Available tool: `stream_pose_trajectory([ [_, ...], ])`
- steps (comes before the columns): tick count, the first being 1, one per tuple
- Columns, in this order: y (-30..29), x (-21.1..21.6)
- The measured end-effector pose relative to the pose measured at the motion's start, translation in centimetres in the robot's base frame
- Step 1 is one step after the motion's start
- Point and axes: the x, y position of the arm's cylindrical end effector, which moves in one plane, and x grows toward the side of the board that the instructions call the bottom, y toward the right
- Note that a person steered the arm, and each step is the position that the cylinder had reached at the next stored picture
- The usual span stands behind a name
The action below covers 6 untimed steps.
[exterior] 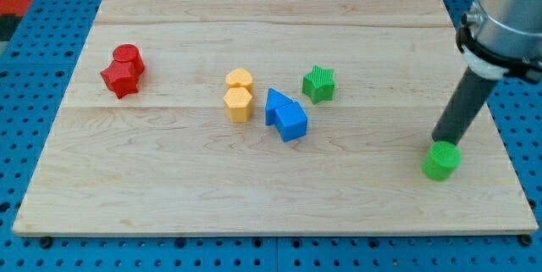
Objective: Push the green star down a bit
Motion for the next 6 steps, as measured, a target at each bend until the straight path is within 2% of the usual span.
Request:
stream_pose_trajectory([
  [1, -1.8, 0.5],
  [2, -6.8, -4.0],
  [4, -8.3, -13.5],
  [5, -14.3, -16.0],
  [6, -14.2, -12.7],
])
